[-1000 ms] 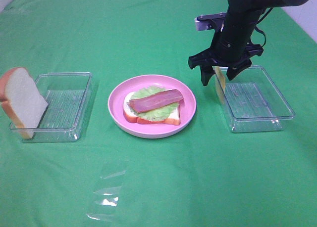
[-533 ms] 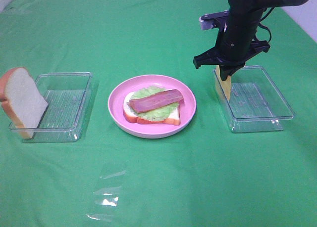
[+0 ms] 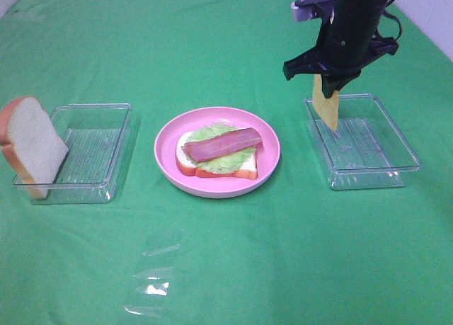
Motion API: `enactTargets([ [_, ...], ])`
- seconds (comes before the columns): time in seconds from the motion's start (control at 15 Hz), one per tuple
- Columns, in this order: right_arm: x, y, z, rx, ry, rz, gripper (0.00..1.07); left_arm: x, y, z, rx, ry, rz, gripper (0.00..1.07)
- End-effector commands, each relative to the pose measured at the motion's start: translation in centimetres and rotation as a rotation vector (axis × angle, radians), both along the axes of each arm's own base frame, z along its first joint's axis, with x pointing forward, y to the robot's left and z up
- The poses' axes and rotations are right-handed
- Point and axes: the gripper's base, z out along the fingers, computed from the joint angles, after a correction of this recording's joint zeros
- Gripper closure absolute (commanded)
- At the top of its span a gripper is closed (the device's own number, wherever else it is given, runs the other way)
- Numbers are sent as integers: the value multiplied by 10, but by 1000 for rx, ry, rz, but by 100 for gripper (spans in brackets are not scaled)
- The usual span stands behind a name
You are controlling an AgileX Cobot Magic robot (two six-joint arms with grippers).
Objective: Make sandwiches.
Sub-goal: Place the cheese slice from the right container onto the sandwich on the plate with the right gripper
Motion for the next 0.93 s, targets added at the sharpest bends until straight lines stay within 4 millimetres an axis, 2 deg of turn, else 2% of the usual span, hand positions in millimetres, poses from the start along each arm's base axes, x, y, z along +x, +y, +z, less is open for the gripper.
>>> enactTargets([
  [0.07, -10, -4, 39, 9, -58, 7, 107, -2, 0, 0, 1, -19, 2, 7],
  [0.2, -20, -3, 67, 60, -103, 21, 107, -2, 0, 0, 1, -19, 2, 7],
  [0.27, -31, 1, 87, 140, -117, 55, 107, -2, 0, 0, 1, -19, 2, 7],
  [0.33, -34, 5, 93, 185, -118, 68, 107, -2, 0, 0, 1, -19, 2, 7],
  [0.47, -38, 11, 95, 251, -95, 87, 107, -2, 0, 0, 1, -19, 2, 7],
  [0.73, -46, 35, 98, 498, -20, 208, 107, -2, 0, 0, 1, -19, 2, 7],
  [0.8, -47, 36, 98, 513, -18, 215, 107, -2, 0, 0, 1, -19, 2, 7],
  [0.93, -52, 52, 89, 525, 1, 256, 107, -2, 0, 0, 1, -19, 2, 7],
])
